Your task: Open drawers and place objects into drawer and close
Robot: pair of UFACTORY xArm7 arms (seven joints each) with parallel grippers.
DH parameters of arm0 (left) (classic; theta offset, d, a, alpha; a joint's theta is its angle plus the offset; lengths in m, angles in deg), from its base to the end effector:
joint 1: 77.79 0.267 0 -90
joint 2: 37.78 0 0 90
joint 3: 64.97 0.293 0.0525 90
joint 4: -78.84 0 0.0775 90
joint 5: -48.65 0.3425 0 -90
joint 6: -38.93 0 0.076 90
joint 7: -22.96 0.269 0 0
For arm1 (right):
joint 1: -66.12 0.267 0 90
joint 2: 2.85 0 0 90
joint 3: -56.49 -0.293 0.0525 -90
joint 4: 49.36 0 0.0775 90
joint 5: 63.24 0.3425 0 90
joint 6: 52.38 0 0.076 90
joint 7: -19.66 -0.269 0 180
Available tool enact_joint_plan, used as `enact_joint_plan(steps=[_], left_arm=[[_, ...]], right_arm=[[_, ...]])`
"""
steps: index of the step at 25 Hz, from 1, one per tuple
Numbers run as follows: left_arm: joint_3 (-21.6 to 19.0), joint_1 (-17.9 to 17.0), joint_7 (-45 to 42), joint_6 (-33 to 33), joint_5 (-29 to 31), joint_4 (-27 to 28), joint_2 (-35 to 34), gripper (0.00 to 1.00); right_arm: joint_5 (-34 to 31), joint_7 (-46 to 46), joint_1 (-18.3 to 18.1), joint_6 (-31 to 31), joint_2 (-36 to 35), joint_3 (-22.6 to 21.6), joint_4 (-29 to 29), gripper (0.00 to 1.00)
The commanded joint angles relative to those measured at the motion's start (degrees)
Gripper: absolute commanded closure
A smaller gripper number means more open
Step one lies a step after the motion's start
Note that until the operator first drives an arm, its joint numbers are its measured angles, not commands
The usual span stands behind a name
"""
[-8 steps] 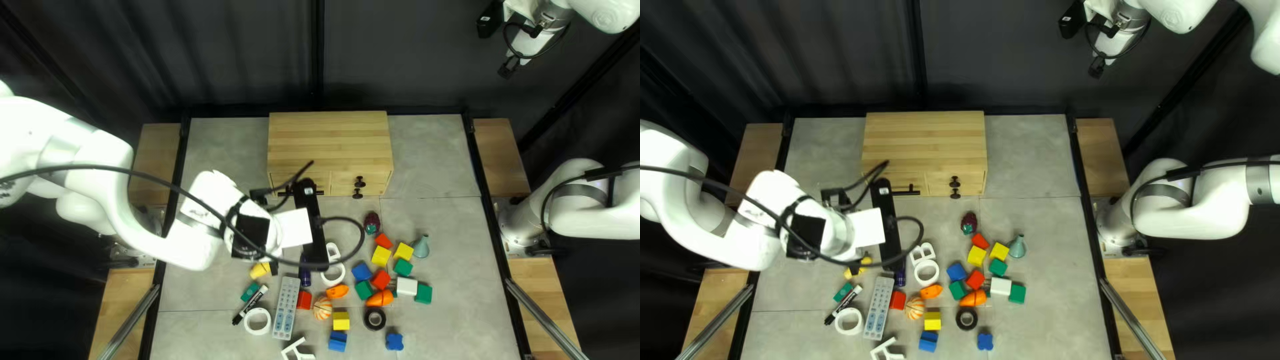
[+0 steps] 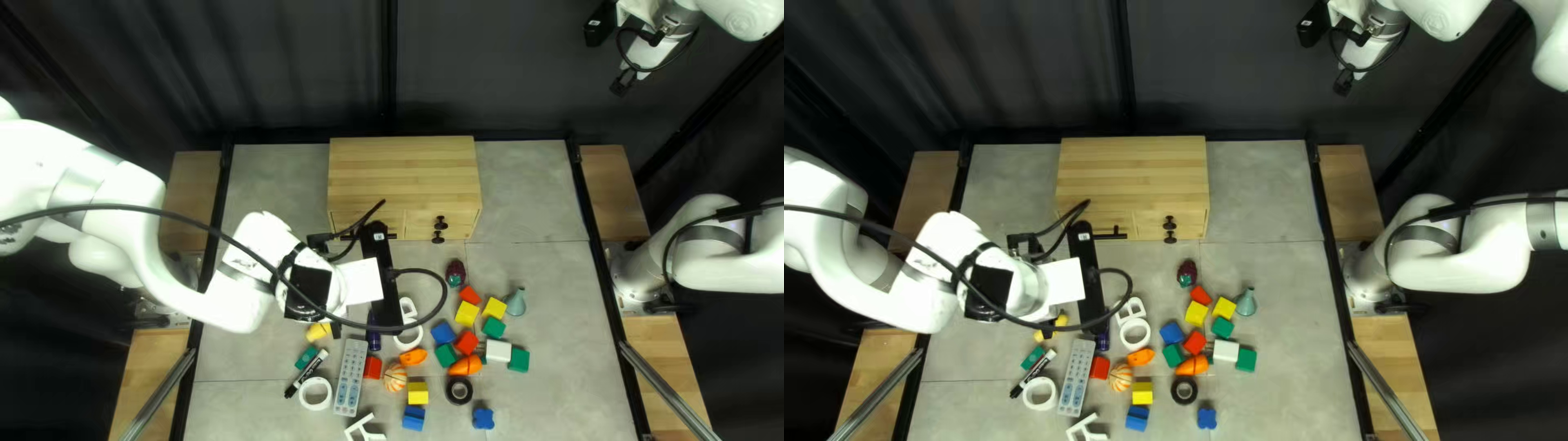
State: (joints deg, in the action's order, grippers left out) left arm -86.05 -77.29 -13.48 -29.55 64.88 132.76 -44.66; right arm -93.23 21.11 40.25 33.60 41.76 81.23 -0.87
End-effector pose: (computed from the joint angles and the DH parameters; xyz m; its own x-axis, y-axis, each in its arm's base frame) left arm 0.3947 -0.0774 0.1953 0.9877 0.1511 0.0412 0.1563 -0.9335 -0.3226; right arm 0.0936 -0.3084 0.3293 0.7435 -0.6652 0.0685 -0.6611 -0.7158 0.2250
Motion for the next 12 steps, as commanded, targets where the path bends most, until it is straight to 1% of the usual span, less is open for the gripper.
enact_joint_plan(steps=[1, 3, 6, 8, 12], left_arm=[[0.02, 0.03, 2.45, 1.12, 0.75, 1.34, 3.62, 0.0], [0.08, 0.15, 5.42, 3.47, 3.52, 0.47, 4.97, 0.0], [0.37, 0.34, 8.83, 8.27, 7.8, -3.56, 3.99, 0.0], [0.63, 0.6, 9.53, 10.97, 10.39, -5.46, 3.87, 0.0], [1.65, 1.69, 8.29, 16.55, 17.11, -8.63, 4.57, 0.0]], right_arm=[[0.0, 0.0, 0.0, 0.0, 0.0, 0.0, 0.0, 0.0], [0.0, 0.0, 0.0, 0.0, 0.0, 0.0, 0.0, 0.0], [0.0, 0.0, 0.0, 0.0, 0.0, 0.0, 0.0, 0.0], [0.0, 0.0, 0.0, 0.0, 0.0, 0.0, 0.0, 0.0], [0.0, 0.0, 0.0, 0.0, 0.0, 0.0, 0.0, 0.0]])
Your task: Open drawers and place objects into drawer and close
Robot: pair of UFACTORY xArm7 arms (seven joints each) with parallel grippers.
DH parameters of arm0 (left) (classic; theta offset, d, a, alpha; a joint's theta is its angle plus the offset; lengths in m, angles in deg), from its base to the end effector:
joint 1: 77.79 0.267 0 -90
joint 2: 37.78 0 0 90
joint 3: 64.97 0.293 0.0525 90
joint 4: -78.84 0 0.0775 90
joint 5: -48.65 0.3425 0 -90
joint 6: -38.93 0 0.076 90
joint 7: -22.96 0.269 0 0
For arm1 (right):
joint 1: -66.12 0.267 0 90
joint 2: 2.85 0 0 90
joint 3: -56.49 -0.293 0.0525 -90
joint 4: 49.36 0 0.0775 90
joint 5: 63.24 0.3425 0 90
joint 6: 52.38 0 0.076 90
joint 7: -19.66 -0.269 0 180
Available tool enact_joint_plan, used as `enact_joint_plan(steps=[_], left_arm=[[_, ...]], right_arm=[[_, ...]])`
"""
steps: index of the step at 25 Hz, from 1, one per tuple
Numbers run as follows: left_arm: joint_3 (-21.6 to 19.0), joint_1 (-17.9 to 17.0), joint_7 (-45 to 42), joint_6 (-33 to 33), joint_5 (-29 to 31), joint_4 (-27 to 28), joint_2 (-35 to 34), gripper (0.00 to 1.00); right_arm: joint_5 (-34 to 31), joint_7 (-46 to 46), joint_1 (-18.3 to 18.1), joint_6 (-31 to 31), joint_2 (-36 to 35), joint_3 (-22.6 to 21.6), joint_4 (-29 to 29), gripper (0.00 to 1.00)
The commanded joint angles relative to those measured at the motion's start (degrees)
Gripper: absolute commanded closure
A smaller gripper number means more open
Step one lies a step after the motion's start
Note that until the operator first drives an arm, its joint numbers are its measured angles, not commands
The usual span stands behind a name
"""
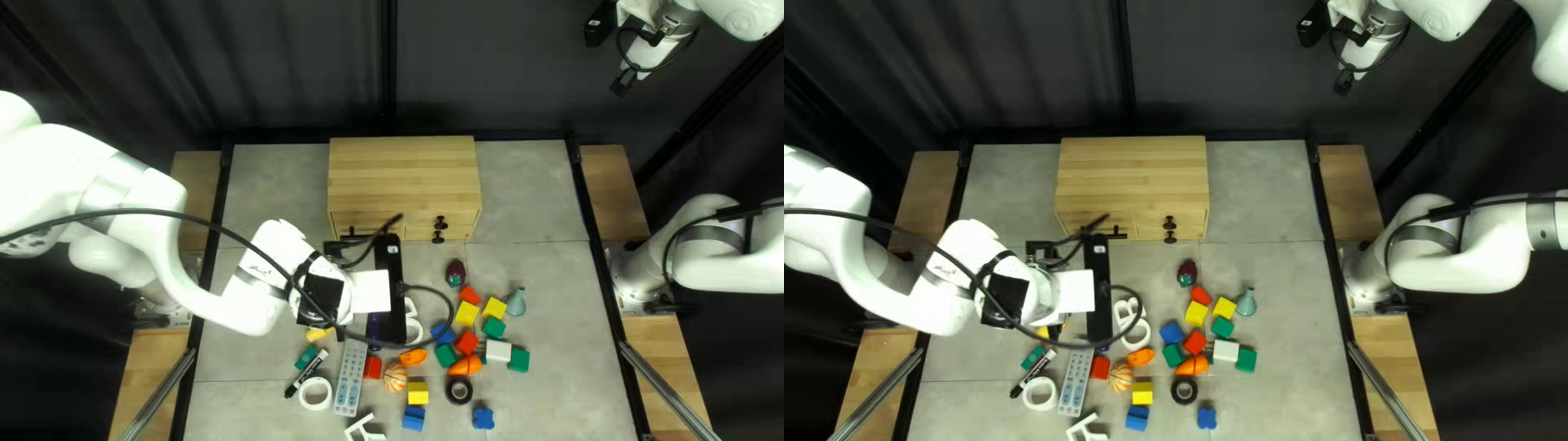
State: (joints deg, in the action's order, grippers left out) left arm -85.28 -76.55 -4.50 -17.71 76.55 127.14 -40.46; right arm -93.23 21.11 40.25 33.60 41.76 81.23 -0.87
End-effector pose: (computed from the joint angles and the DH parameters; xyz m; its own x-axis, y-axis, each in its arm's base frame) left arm 0.4216 -0.0530 0.1482 0.9877 -0.1521 0.0361 -0.1245 -0.9053 -0.4061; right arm 0.0936 -0.3084 0.3293 0.7435 -0.6652 0.0685 -0.6611 -0.7158 0.2250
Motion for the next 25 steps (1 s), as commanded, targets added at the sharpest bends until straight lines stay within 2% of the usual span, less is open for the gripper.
enact_joint_plan(steps=[1, 9, 17, 25], left_arm=[[1.07, 1.14, -0.77, 5.6, 6.17, -3.52, 0.28, 0.0], [2.85, 2.91, -3.15, 9.28, 9.87, -3.66, 3.64, 0.0], [3.69, 3.31, -5.25, 7.23, 9.94, 1.64, 9.57, 0.0], [4.59, 3.28, -7.83, 5.27, 10.71, 4.12, 13.28, 0.0]], right_arm=[[0.0, 0.0, 0.0, 0.0, 0.0, 0.0, 0.0, 0.0], [0.0, 0.0, 0.0, 0.0, 0.0, 0.0, 0.0, 0.0], [0.0, 0.0, 0.0, 0.0, 0.0, 0.0, 0.0, 0.0], [0.0, 0.0, 0.0, 0.0, 0.0, 0.0, 0.0, 0.0]])
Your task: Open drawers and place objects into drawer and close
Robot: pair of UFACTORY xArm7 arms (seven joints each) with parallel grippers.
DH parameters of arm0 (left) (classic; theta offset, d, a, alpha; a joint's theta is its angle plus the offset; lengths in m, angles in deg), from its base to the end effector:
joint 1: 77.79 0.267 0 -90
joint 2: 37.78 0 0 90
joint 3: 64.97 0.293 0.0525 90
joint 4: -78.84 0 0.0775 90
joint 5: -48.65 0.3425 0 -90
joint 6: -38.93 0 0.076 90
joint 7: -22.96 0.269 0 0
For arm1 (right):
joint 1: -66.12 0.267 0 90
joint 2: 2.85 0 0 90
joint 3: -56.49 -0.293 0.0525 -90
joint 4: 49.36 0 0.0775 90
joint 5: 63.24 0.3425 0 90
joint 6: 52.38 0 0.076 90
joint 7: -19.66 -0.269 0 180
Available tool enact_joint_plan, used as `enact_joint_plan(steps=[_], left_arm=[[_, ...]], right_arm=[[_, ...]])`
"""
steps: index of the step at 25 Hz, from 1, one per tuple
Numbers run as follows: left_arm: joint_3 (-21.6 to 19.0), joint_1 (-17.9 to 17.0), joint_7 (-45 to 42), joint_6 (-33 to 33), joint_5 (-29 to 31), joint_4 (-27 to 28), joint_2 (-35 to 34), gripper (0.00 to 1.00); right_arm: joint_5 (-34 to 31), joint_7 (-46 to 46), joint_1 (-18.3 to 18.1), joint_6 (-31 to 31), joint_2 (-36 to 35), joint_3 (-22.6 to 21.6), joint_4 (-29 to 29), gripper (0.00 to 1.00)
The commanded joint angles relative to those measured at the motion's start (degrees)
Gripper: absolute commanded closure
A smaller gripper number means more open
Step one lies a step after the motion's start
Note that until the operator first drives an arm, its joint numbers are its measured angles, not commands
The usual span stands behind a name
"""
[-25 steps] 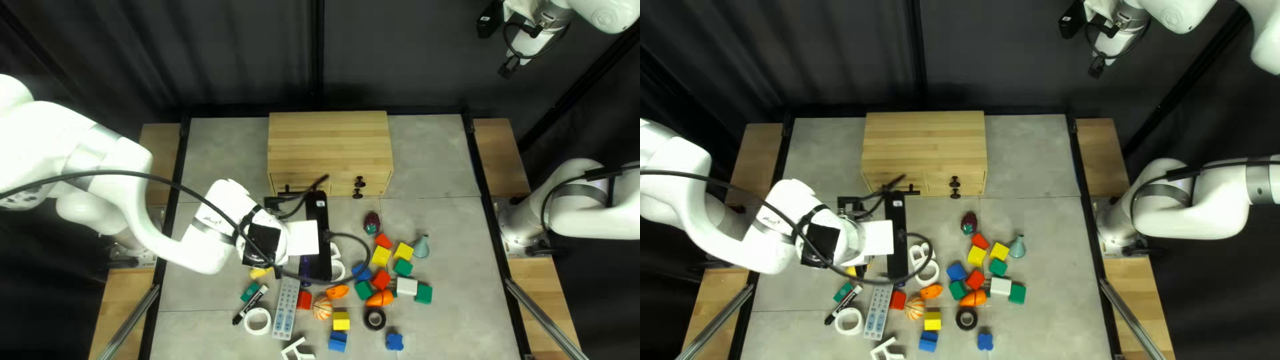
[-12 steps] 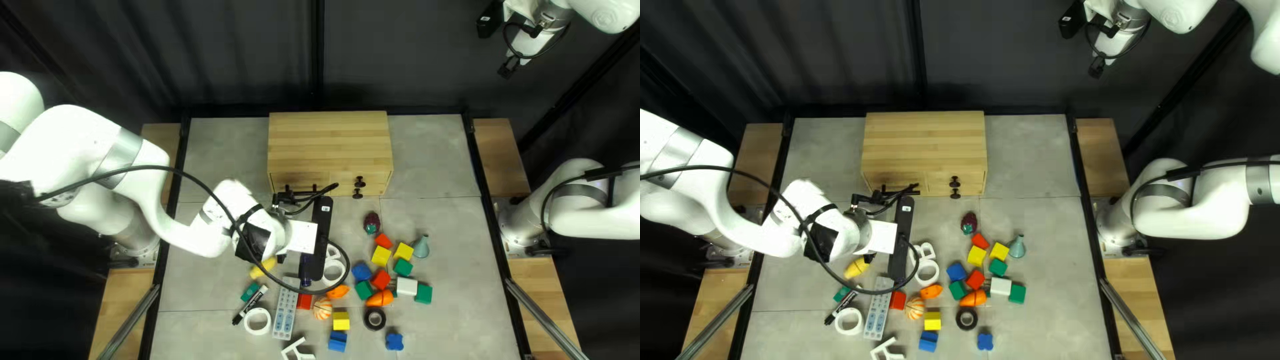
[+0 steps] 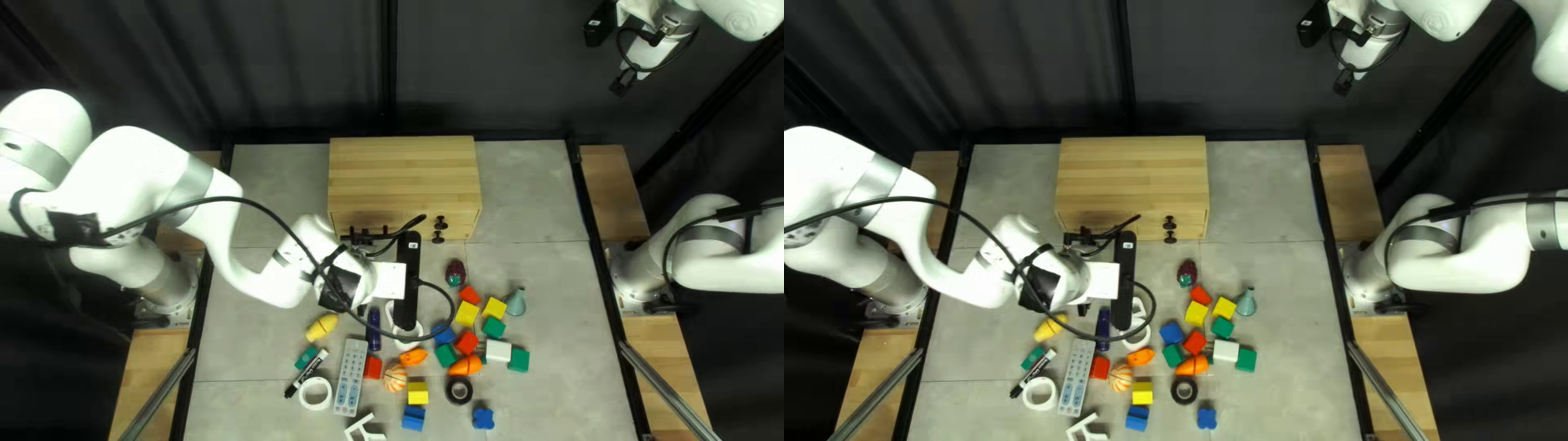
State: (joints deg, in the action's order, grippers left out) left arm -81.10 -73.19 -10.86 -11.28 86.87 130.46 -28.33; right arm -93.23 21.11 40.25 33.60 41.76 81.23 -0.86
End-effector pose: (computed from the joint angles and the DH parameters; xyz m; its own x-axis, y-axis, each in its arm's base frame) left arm 0.4600 -0.0005 0.0899 0.9954 -0.0869 0.0398 -0.0611 -0.8993 -0.4331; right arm 0.0936 -0.3085 0.3294 0.7435 -0.6652 0.0686 -0.6612 -0.7157 0.2250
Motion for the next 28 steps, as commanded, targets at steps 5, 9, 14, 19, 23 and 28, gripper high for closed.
enact_joint_plan(steps=[5, 9, 14, 19, 23, 28], left_arm=[[0.6, -0.56, -3.48, -2.78, 1.16, 1.5, 2.33, 0.0], [0.93, -0.31, -3.77, -2.4, 1.5, 1.46, 2.79, 0.0], [1.39, 0.27, -4.04, -1.11, 1.74, 0.64, 2.26, 0.0], [1.76, 0.63, -4.66, -0.48, 1.92, 0.23, 1.98, 0.0], [1.93, 0.82, -5.3, -0.03, 1.77, -0.11, 1.7, 0.0], [2.18, 1.0, -5.71, -0.08, 1.75, 0.23, 1.9, 0.0]], right_arm=[[0.0, 0.0, 0.0, 0.0, 0.0, 0.0, 0.0, 0.0], [0.0, 0.0, 0.0, 0.0, 0.0, 0.0, 0.0, 0.0], [0.0, 0.0, 0.0, 0.0, 0.0, 0.0, 0.0, 0.0], [0.0, 0.0, 0.0, 0.0, 0.0, 0.0, 0.0, 0.0], [0.0, 0.0, 0.0, 0.0, 0.0, 0.0, 0.0, 0.0], [0.0, 0.0, 0.0, 0.0, 0.0, 0.0, 0.0, 0.0]])
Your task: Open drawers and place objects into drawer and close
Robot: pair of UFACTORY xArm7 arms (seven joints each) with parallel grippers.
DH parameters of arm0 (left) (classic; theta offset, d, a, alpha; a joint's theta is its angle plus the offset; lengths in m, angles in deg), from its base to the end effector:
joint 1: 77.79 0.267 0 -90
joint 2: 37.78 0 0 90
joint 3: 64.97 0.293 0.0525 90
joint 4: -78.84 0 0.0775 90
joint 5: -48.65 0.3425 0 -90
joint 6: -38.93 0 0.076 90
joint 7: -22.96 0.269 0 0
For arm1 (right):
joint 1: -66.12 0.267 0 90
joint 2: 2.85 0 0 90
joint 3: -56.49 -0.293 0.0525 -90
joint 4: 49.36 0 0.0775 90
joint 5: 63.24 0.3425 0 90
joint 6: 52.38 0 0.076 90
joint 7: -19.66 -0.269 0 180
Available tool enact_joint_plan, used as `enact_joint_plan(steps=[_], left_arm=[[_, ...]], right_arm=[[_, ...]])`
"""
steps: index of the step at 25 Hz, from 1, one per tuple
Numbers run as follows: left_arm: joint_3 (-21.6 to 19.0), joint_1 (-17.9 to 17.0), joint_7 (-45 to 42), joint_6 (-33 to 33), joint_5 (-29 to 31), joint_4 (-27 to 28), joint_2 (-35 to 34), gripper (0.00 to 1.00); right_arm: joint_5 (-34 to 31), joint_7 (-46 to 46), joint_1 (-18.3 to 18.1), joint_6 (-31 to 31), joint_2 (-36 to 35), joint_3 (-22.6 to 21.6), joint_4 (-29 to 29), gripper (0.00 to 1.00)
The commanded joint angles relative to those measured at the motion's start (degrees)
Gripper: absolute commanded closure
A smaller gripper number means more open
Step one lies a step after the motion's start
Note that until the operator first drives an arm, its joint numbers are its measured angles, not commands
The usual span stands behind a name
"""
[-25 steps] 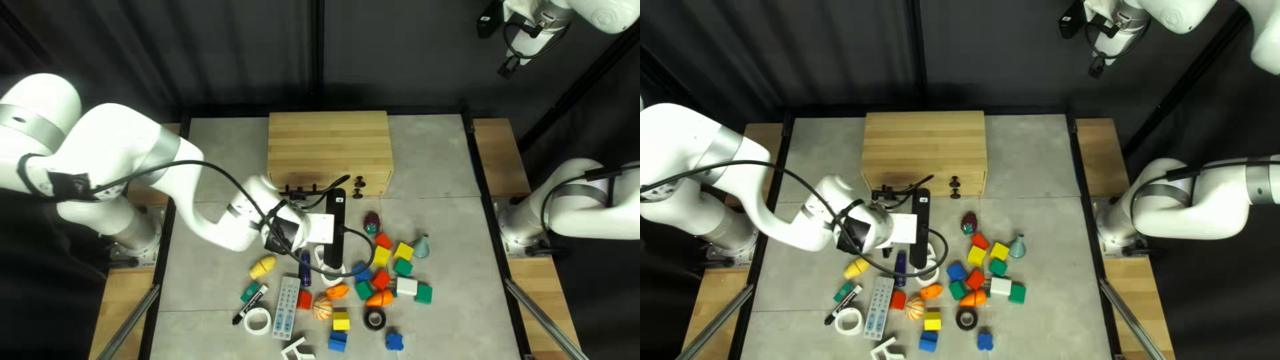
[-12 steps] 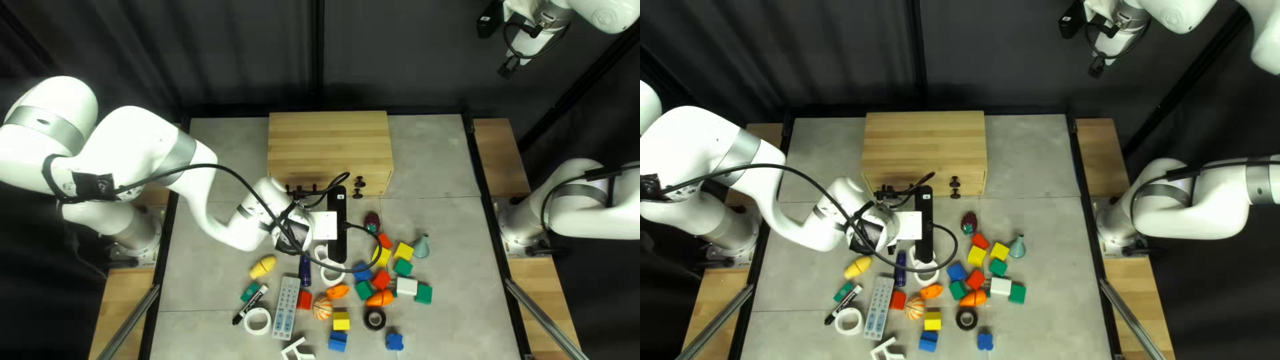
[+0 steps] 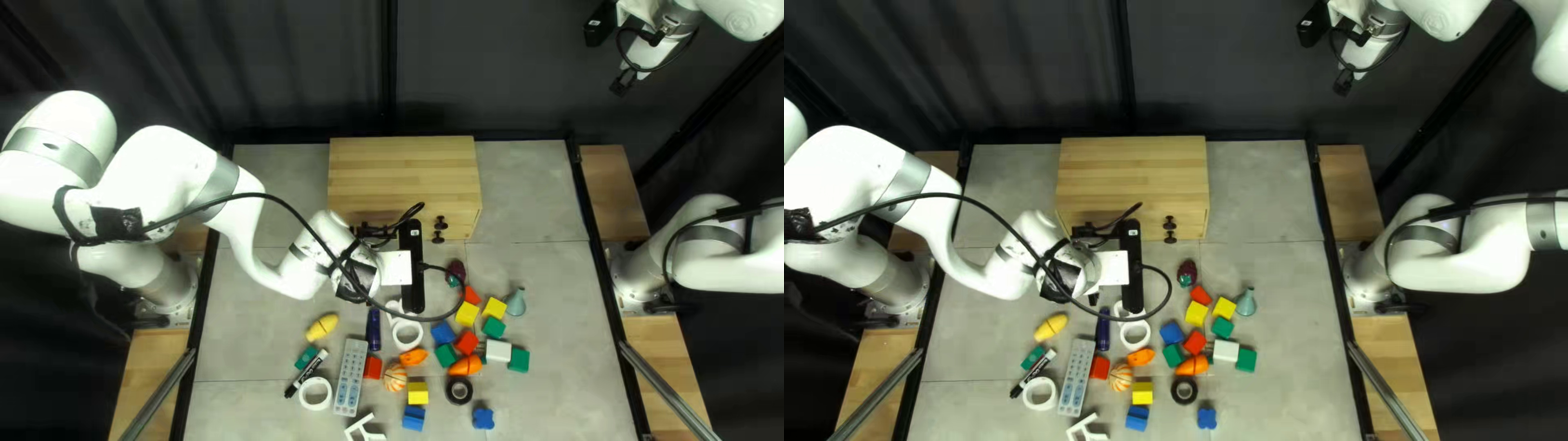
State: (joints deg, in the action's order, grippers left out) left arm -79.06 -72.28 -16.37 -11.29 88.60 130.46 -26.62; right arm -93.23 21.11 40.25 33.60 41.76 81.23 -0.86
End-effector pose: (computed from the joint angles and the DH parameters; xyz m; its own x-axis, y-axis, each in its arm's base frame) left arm 0.4566 0.0269 0.0779 0.9981 0.0267 0.0556 0.0489 -0.8920 -0.4494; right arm 0.0936 -0.3085 0.3294 0.7435 -0.6652 0.0686 -0.6612 -0.7157 0.2250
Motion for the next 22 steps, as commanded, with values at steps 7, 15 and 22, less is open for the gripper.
enact_joint_plan(steps=[7, 15, 22], left_arm=[[0.64, 0.33, -0.81, 0.59, 0.6, 0.85, 1.76, 0.0], [1.14, 0.73, -0.78, 0.78, 0.91, 1.29, 2.54, 0.0], [1.59, 1.07, -0.72, 0.59, 1.11, 1.83, 3.12, 0.0]], right_arm=[[0.0, 0.0, 0.0, 0.0, 0.0, 0.0, 0.0, 0.0], [0.0, 0.0, 0.0, 0.0, 0.0, 0.0, 0.0, 0.0], [0.0, 0.0, 0.0, 0.0, 0.0, 0.0, 0.0, 0.0]])
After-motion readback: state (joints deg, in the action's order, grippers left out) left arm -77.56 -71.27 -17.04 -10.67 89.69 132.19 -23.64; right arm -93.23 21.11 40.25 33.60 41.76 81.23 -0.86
